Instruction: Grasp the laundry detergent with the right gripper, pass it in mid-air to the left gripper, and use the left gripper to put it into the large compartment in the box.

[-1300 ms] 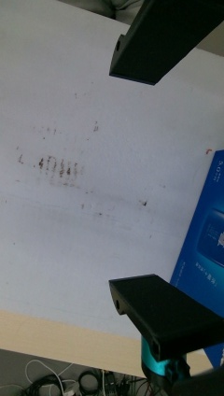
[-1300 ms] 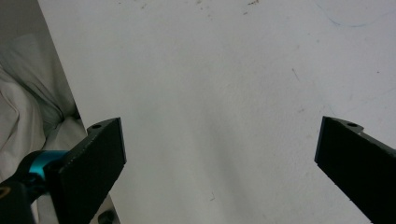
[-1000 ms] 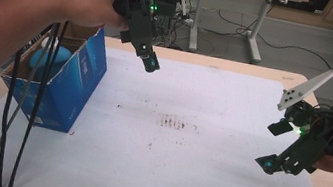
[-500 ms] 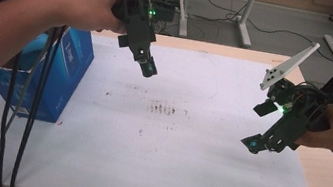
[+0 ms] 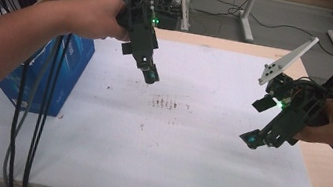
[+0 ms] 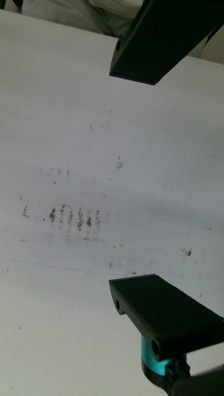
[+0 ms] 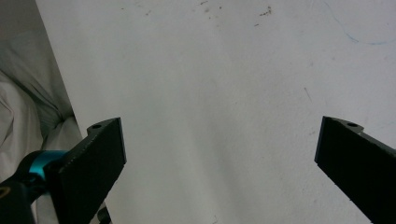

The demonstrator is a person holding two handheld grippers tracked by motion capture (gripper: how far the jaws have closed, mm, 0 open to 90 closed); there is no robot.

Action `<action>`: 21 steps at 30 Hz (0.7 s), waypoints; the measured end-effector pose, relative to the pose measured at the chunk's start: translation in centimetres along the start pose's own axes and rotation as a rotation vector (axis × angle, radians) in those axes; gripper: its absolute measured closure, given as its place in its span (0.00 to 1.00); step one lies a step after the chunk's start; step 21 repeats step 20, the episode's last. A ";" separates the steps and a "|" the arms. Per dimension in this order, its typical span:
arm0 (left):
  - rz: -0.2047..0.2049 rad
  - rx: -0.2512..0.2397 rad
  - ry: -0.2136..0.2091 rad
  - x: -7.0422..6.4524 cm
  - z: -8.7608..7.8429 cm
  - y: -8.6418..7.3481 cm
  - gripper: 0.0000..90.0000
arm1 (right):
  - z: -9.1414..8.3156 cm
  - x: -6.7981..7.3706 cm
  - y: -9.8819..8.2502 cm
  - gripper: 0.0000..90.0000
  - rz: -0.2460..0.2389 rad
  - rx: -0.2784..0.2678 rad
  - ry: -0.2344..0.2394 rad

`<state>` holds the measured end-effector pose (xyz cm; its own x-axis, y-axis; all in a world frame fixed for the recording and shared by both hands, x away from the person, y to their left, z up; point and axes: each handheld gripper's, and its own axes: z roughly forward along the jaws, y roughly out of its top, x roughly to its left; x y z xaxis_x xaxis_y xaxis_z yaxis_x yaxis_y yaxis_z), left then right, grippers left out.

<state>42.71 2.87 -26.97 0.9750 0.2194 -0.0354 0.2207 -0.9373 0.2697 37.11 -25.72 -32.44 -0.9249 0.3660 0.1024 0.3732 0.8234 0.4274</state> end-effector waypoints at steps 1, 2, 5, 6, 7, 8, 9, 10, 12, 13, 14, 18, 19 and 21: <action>-0.001 0.002 -0.003 0.0 0.1 -0.1 0.02 | 0.0 0.0 0.0 0.01 0.002 0.003 0.002; 0.000 0.004 -0.004 0.0 0.3 -0.1 0.02 | 0.1 0.0 0.0 0.01 0.001 0.003 0.002; -0.001 0.006 -0.010 0.1 0.4 -0.2 0.02 | 0.2 -0.1 0.1 0.01 -0.001 0.001 0.003; -0.006 0.004 -0.010 0.1 0.5 -0.2 0.02 | 0.2 -0.1 0.1 0.01 -0.002 0.002 0.004; -0.005 0.004 -0.009 0.1 0.5 -0.2 0.02 | 0.2 -0.1 0.1 0.01 -0.002 0.001 0.006; -0.009 0.002 -0.011 0.1 0.5 -0.3 0.02 | 0.2 -0.1 0.1 0.01 0.001 0.000 0.006; -0.008 0.001 -0.011 0.1 0.5 -0.3 0.02 | 0.2 -0.1 0.1 0.01 0.001 0.001 0.005; -0.002 0.002 -0.010 0.1 0.5 -0.2 0.02 | 0.3 -0.1 0.1 0.01 0.001 0.002 0.004; -0.004 0.001 -0.011 0.1 0.6 -0.2 0.02 | 0.3 -0.1 0.1 0.01 0.002 0.002 0.003; -0.003 0.002 -0.011 0.1 0.6 -0.2 0.02 | 0.3 -0.1 0.1 0.01 -0.002 -0.001 0.003; -0.002 0.001 -0.010 0.1 0.6 -0.2 0.02 | 0.3 -0.1 0.1 0.01 -0.001 -0.002 0.004; -0.006 -0.003 -0.007 0.2 0.6 -0.3 0.02 | 0.3 -0.1 0.1 0.01 0.000 -0.005 0.005; -0.005 0.000 -0.005 0.2 0.5 -0.3 0.02 | 0.3 -0.1 0.1 0.01 -0.001 -0.007 0.006; -0.006 0.001 -0.004 0.2 0.5 -0.3 0.02 | 0.3 -0.1 0.1 0.01 -0.001 -0.007 0.005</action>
